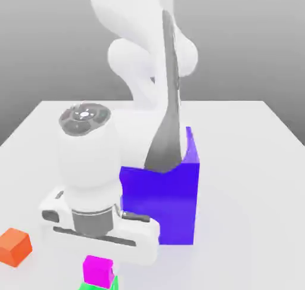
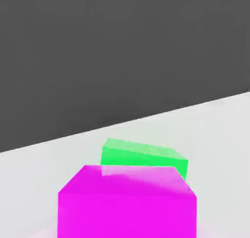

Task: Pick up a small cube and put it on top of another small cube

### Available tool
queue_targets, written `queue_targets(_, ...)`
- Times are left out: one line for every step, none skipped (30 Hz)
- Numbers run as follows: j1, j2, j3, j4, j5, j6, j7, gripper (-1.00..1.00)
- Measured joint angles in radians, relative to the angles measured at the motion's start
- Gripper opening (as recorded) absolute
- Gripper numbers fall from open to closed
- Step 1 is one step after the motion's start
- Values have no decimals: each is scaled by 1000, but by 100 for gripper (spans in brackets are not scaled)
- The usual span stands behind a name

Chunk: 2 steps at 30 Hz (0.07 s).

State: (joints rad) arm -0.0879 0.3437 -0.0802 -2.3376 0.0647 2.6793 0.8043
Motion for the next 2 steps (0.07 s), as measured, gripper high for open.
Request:
queue_targets(0,0,0,0,0,0,0,100)
queue_targets(0,0,0,0,0,0,0,100)
